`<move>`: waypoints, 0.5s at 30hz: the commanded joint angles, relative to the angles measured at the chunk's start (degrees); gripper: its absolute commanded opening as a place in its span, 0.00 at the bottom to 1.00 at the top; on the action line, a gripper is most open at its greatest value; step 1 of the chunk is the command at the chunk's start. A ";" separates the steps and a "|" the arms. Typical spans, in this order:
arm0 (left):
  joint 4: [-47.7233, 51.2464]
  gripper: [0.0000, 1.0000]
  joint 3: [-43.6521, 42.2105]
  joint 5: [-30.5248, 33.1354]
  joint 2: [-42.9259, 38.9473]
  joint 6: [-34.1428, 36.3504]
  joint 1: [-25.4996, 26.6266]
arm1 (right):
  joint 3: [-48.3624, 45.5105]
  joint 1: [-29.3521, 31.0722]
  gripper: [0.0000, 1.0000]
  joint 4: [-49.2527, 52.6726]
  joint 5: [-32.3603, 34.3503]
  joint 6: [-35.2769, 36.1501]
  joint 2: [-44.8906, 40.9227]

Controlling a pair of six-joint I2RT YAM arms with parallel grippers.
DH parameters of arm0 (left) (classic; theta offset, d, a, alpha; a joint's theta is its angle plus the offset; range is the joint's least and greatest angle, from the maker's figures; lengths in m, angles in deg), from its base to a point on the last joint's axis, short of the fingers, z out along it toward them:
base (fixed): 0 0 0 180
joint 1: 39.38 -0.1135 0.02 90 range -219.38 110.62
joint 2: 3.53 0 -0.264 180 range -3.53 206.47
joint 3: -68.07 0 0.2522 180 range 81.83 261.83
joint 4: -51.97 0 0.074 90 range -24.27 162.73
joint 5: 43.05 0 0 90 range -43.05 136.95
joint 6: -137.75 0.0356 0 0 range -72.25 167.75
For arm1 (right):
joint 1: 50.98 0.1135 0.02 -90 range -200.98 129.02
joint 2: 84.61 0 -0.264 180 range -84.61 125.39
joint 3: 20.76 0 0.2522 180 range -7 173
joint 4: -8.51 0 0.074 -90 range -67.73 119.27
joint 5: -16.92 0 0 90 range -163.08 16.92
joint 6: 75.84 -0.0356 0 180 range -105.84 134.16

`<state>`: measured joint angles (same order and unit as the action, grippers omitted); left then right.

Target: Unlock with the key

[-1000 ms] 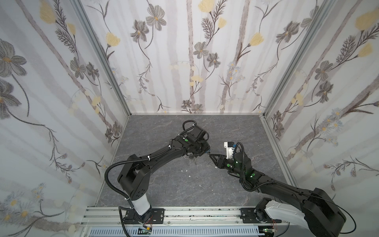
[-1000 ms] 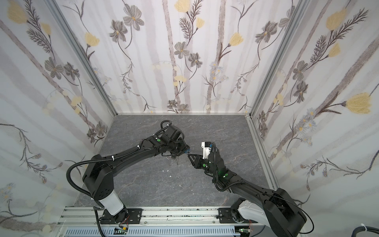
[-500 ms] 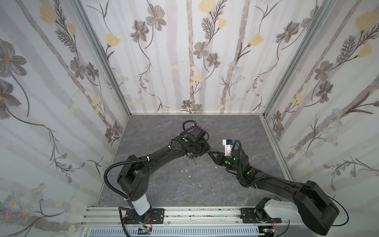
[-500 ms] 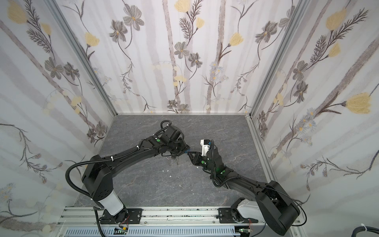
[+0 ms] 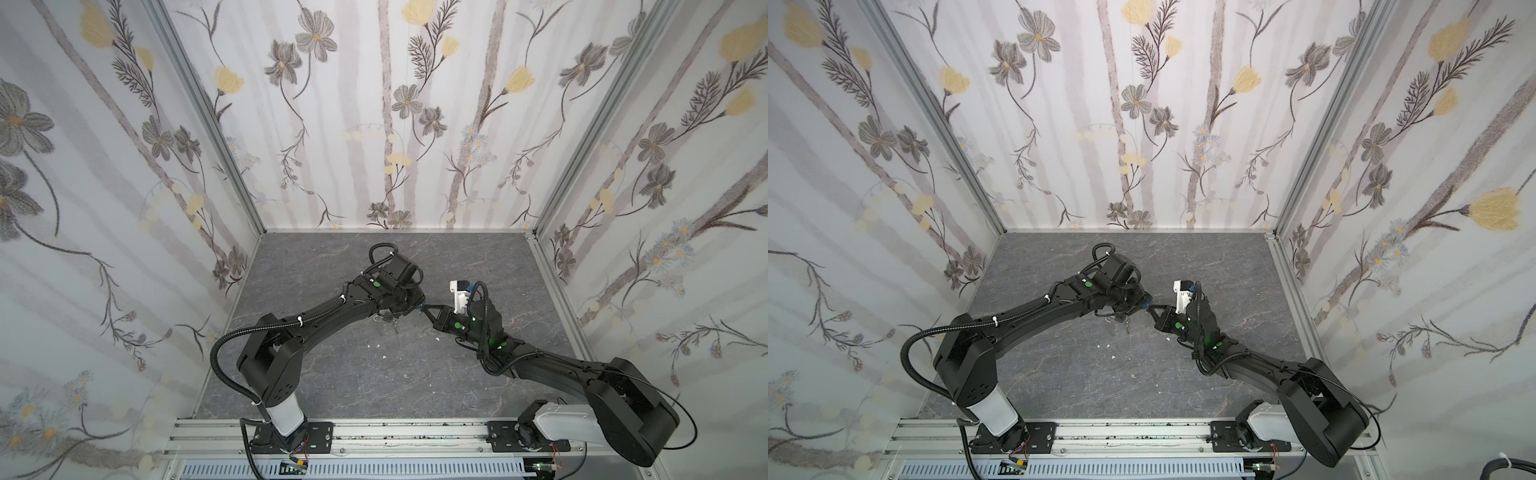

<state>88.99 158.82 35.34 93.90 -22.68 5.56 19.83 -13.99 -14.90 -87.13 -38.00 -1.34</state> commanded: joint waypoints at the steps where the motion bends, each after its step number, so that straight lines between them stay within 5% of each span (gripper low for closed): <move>1: -5.21 0.14 -0.58 -2.97 -1.09 0.03 0.31 | 1.10 -0.49 0.00 -3.72 -0.97 -1.18 1.01; 15: -21.13 0.10 -9.14 -6.00 -6.06 0.74 0.05 | -1.17 -3.31 0.00 -15.73 -10.49 -14.31 2.98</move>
<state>77.32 150.65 36.12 88.96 -22.44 5.39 18.95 -17.03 -22.79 -94.30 -46.81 0.97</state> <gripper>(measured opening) 0.340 0.048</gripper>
